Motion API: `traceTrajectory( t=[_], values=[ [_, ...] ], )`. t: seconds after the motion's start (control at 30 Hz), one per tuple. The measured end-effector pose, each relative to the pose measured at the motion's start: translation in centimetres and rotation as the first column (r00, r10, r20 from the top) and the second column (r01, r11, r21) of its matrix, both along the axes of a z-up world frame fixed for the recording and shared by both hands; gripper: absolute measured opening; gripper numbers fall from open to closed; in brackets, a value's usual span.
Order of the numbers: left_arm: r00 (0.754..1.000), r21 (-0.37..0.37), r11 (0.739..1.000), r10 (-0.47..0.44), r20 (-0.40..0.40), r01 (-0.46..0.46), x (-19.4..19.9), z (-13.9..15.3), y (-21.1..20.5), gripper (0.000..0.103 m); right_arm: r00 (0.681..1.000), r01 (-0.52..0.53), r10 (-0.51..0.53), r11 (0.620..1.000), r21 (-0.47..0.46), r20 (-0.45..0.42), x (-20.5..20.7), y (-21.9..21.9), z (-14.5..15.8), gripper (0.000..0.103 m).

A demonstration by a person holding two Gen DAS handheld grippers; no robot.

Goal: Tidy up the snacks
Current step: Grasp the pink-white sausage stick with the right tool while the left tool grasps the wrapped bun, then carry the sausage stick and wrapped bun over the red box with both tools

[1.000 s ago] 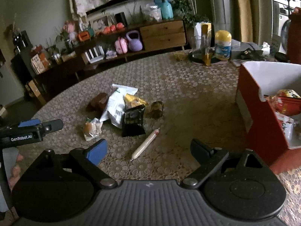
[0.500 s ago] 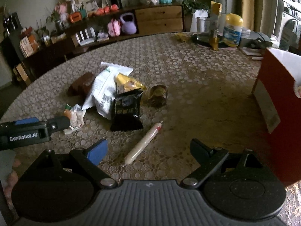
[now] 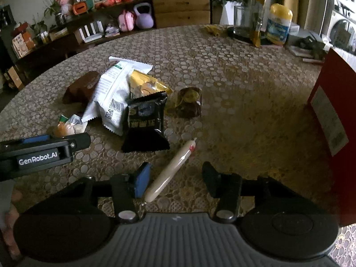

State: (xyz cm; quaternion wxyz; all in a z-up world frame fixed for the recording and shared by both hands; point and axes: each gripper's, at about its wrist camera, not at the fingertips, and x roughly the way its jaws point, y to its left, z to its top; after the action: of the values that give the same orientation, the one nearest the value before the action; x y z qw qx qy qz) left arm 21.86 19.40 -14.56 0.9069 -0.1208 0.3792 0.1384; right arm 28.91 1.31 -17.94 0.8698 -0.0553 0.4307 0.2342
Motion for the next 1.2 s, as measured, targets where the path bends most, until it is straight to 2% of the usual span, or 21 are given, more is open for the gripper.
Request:
traceTrajectory(
  t=[0.03, 0.1, 0.17, 0.27, 0.5, 0.87, 1.2],
  values=[
    [1.0, -0.005, 1.0, -0.001, 0.002, 0.001, 0.1, -0.1, 0.0, 0.075, 1.0, -0.004, 0.004, 1.0, -0.008, 0.004, -0.1, 0.2, 0.0, 0.042],
    [1.0, -0.015, 1.0, 0.0, 0.009, 0.0, 0.0, -0.1, 0.0, 0.071, 1.0, -0.015, 0.016, 0.999, -0.03, 0.022, -0.3, 0.4, 0.0, 0.041],
    [1.0, -0.008, 1.0, 0.0, 0.007, 0.0, 0.0, 0.0, -0.1, 0.07, 0.999, -0.022, 0.023, 0.999, -0.041, 0.03, -0.4, 0.6, 0.0, 0.038],
    [1.0, 0.01, 1.0, -0.003, 0.008, 0.003, -0.1, -0.1, -0.2, 0.07, 0.999, -0.037, 0.038, 0.999, -0.028, 0.023, -0.5, 0.8, 0.1, 0.024],
    [1.0, 0.028, 1.0, -0.006, 0.006, 0.006, -0.9, 0.1, -0.3, 0.069, 0.999, -0.028, 0.029, 0.999, -0.023, 0.022, -1.2, 0.3, 0.2, 0.011],
    [0.999, -0.013, 1.0, -0.026, 0.025, 0.027, -3.6, 1.6, -1.2, 0.069, 1.0, 0.006, -0.005, 0.999, 0.048, -0.003, -3.0, -3.4, 1.1, 0.01],
    [0.99, -0.003, 0.992, -0.126, 0.061, 0.126, -6.5, 5.2, -4.9, 0.069, 1.0, 0.013, -0.015, 0.992, 0.125, 0.018, -6.3, -7.7, 5.1, 0.01]
  ],
)
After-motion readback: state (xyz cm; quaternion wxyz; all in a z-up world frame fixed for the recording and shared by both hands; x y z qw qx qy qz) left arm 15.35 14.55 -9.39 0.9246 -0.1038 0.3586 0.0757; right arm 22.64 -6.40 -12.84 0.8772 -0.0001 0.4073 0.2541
